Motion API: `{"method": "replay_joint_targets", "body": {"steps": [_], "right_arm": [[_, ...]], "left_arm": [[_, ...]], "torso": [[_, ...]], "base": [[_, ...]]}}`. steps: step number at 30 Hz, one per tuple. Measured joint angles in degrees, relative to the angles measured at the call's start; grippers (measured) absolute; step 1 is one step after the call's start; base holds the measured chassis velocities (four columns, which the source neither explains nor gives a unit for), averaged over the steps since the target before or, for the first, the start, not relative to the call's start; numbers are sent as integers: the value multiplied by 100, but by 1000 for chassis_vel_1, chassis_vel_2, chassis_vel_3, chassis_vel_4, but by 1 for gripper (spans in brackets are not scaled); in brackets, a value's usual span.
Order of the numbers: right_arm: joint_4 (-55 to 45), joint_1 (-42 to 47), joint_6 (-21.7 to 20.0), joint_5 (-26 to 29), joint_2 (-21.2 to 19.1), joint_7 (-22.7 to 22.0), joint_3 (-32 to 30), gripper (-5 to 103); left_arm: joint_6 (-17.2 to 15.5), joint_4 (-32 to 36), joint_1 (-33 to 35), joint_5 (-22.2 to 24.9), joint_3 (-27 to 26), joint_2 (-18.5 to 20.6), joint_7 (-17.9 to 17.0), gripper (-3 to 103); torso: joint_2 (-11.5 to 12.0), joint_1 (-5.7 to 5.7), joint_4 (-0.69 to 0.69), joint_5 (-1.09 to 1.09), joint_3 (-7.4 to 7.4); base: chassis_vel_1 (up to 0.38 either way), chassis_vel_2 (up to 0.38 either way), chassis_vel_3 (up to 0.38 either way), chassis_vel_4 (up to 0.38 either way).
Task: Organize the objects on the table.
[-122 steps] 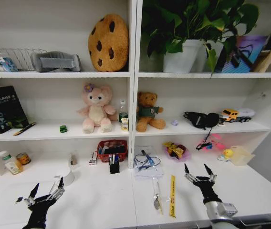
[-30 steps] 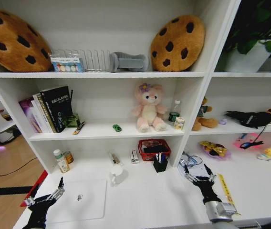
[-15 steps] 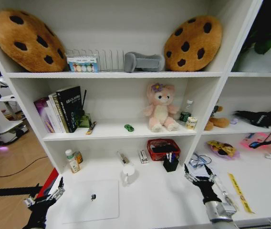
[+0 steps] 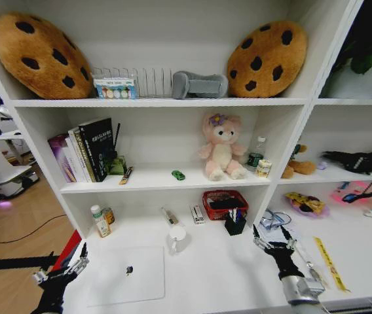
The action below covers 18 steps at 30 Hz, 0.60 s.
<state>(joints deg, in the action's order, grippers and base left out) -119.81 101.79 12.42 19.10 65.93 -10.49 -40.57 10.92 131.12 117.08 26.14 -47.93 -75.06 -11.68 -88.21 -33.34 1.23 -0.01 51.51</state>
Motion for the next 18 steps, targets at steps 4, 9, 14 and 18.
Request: {"method": "replay_joint_targets", "body": {"steps": [4,9,14,18], "right_arm": [[0,0,0,0,0,0,0,100],[0,0,0,0,0,0,0,100],[0,1,0,0,0,0,0,100],[0,1,0,0,0,0,0,100]], "left_arm": [[0,0,0,0,0,0,0,100],[0,0,0,0,0,0,0,100],[0,0,0,0,0,0,0,100],[0,0,0,0,0,0,0,100]], "torso": [[0,-1,1,1,0],[0,0,1,1,0],[0,1,-1,-1,0],[-2,4,0,1,-2]], "base": [[44,-40,-64,51],[123,-133,-128,118],[148,-152,-159,150],[131,-140,-131,134]]}}
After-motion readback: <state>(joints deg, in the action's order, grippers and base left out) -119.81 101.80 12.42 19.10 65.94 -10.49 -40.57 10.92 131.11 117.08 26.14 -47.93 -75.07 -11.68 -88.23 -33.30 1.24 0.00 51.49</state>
